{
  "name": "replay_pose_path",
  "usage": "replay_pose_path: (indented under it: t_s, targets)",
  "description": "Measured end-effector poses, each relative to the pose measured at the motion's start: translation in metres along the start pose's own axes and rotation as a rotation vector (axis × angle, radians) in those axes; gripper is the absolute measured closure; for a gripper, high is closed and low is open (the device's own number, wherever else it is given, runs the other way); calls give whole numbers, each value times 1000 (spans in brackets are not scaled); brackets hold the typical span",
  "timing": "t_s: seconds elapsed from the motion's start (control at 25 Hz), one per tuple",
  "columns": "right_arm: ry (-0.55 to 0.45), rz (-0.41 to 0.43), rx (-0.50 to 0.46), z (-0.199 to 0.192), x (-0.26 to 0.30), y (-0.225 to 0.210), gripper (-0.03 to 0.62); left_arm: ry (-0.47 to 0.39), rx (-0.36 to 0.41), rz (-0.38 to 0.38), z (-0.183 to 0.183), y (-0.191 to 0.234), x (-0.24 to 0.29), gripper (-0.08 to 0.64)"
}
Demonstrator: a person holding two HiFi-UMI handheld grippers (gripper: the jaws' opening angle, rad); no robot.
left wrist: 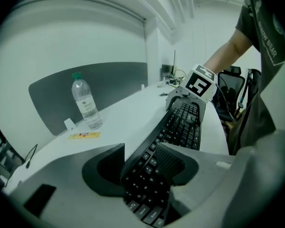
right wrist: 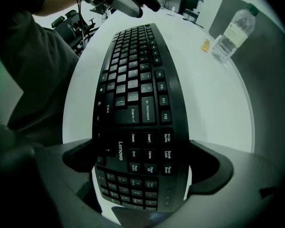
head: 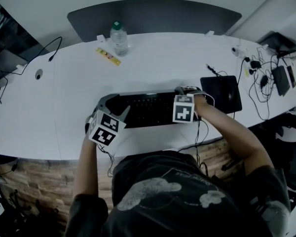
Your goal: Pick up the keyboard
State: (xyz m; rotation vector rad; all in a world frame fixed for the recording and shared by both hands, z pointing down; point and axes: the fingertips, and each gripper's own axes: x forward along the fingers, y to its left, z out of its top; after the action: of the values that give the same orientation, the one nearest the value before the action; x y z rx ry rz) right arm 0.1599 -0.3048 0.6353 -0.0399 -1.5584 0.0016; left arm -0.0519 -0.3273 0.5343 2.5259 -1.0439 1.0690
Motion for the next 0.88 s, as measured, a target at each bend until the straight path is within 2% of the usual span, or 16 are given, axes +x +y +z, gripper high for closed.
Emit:
replay_pose_path:
  t_s: [0.2, 0.28, 0.44, 0.68, 0.76, 0.88]
  targets:
    - [-1, -112, -10, 1, -8, 0, 21, 63, 126, -35, 8, -3, 6, 348]
    - [3, -154, -11, 1, -12, 1, 21, 114, 198, -94, 9, -10, 11, 328]
    - [8, -243, -7, 0, -18, 2, 21, 248, 326, -274, 8, -32, 23, 288]
    - [2, -355, -5, 2, -27, 5, 21, 414, 502, -372, 9, -39, 47, 262]
    - [4, -384, -2, 2, -30, 6, 21, 504, 506, -454, 1, -49, 49, 257]
    - [-2, -425, -5, 3, -33, 7, 21, 676, 446, -643, -21, -77, 43, 257]
